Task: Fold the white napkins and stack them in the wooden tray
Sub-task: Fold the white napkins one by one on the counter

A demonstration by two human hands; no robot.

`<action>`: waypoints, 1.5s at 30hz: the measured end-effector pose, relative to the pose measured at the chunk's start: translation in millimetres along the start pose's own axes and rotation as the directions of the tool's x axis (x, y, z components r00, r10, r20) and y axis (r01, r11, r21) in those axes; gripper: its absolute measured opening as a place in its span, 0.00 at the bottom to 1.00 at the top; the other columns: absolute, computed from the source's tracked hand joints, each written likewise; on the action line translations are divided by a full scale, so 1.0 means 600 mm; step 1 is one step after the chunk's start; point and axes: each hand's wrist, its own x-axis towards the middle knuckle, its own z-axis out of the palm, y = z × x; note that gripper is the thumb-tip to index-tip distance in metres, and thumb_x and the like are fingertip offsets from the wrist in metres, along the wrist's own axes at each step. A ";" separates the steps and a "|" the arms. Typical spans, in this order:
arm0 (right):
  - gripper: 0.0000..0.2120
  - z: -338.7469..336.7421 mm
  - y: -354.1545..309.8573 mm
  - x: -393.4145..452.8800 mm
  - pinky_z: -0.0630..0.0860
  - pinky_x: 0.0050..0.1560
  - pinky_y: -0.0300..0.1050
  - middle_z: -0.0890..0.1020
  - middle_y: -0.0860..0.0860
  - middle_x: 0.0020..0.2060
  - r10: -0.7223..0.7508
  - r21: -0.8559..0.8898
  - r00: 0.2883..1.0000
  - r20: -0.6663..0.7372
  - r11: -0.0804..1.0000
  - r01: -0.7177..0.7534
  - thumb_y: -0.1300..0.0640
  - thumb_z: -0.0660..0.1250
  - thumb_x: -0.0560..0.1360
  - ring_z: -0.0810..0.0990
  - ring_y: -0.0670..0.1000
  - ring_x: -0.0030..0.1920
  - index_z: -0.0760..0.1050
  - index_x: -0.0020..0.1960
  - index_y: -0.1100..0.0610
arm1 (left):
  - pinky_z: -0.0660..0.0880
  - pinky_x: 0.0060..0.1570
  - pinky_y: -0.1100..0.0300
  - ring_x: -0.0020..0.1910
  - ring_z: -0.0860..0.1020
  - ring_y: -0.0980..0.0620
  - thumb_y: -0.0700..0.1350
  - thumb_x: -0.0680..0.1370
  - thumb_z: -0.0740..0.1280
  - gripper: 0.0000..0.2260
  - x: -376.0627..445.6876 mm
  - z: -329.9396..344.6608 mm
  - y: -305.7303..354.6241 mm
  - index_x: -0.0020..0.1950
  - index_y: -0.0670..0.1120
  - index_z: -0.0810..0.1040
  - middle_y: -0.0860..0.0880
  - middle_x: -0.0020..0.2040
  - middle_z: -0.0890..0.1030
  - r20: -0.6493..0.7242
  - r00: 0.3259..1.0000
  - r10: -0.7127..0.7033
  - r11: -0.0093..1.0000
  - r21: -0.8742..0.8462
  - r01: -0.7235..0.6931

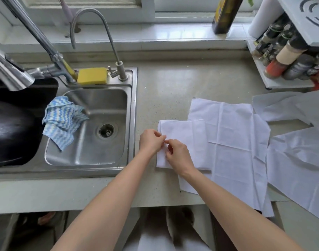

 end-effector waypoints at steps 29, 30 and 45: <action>0.31 -0.046 0.119 -0.035 0.29 0.73 0.48 0.32 0.48 0.75 -0.112 -0.607 0.943 0.315 0.740 0.290 0.39 0.46 0.81 0.30 0.50 0.75 0.33 0.76 0.45 | 0.69 0.59 0.52 0.63 0.69 0.43 0.41 0.77 0.65 0.23 -0.033 0.012 -0.017 0.70 0.42 0.63 0.42 0.66 0.68 0.009 0.916 0.401 0.757 0.560 -0.337; 0.30 -0.043 0.121 -0.035 0.29 0.73 0.49 0.31 0.49 0.75 -0.106 -0.611 0.944 0.311 0.739 0.284 0.39 0.46 0.81 0.30 0.50 0.75 0.32 0.75 0.45 | 0.65 0.64 0.53 0.67 0.65 0.44 0.43 0.79 0.62 0.24 -0.039 0.019 -0.022 0.74 0.43 0.59 0.43 0.70 0.64 0.024 0.883 0.469 0.662 0.651 -0.370; 0.31 -0.035 0.142 -0.011 0.29 0.72 0.37 0.39 0.50 0.76 -0.085 -0.491 0.996 0.021 0.867 0.084 0.46 0.50 0.82 0.33 0.43 0.73 0.40 0.78 0.56 | 0.60 0.71 0.44 0.61 0.73 0.42 0.51 0.78 0.59 0.16 -0.021 0.063 -0.032 0.59 0.42 0.74 0.40 0.62 0.75 0.245 0.744 0.621 0.229 0.852 -0.471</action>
